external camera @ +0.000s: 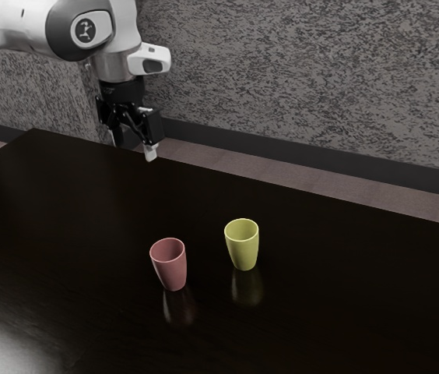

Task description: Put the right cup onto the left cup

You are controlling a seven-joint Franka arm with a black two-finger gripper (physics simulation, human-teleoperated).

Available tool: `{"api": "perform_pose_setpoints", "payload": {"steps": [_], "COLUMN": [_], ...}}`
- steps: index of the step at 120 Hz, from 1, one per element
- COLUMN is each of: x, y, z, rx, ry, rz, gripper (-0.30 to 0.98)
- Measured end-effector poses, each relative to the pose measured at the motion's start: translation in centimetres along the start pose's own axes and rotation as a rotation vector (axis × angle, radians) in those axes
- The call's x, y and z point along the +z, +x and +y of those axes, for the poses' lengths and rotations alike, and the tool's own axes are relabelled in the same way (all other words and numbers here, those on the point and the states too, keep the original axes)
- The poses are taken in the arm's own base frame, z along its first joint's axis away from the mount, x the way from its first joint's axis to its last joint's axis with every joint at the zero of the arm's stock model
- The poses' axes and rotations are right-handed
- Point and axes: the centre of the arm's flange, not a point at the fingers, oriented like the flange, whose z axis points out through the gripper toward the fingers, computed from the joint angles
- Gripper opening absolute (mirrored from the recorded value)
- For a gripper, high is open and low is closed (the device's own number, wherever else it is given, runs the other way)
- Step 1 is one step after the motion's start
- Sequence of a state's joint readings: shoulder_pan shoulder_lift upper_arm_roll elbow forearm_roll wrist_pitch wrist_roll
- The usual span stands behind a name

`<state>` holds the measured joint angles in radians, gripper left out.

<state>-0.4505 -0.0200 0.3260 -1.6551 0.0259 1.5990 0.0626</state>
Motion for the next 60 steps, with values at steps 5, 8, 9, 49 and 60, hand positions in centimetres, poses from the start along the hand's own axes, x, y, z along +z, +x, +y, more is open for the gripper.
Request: {"api": "perform_pose_setpoints", "payload": {"steps": [5,8,9,49,60], "x": [0.0,0.0,0.0,2.0,3.2], "y": [0.0,0.0,0.0,1.0,1.6], "z": [-0.1,-0.2,-0.2,-2.3,-2.9], "rx": [-0.001,-0.003,-0.003,-0.046,-0.060], "ry": [0.001,0.001,0.001,-0.013,-0.018], "rz": [0.003,0.004,0.005,0.011,0.009], "gripper": [0.69,0.69,0.69,0.69,0.69]}}
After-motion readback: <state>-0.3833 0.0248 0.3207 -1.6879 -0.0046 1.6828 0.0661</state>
